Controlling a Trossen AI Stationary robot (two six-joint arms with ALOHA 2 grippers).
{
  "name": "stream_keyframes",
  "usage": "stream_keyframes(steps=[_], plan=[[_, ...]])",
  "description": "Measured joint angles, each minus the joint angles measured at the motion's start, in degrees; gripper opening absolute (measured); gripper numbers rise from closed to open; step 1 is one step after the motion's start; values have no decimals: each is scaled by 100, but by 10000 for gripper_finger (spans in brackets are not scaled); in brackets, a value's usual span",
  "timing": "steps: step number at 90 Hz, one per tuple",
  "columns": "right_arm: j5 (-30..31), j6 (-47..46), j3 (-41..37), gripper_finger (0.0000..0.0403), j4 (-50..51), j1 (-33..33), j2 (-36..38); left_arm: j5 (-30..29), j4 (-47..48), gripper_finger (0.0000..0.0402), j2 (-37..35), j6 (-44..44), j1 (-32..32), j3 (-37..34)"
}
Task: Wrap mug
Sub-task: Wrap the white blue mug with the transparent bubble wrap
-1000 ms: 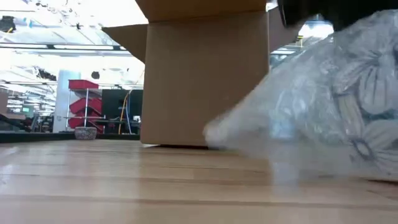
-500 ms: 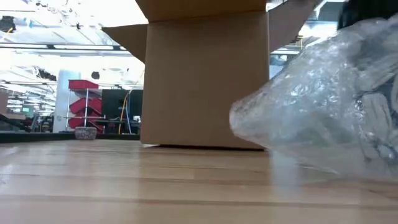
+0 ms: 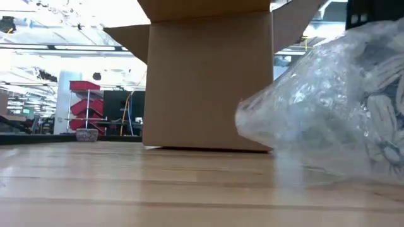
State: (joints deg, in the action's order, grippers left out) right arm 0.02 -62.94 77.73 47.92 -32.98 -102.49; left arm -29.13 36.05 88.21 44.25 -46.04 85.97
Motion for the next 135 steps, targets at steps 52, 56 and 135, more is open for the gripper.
stream_keyframes(steps=[52, 56, 135], plan=[[-224, -230, 433, 0, 496, -67, 623, 7, 0, 0, 0, 8, 2, 0], [-40, -411, 471, 0, 648, -97, 695, 5, -4, 0, 1, 9, 2, 0], [8, -1066, 202, 0, 933, 59, -425, 7, 1, 0, 0, 40, 2, 0]])
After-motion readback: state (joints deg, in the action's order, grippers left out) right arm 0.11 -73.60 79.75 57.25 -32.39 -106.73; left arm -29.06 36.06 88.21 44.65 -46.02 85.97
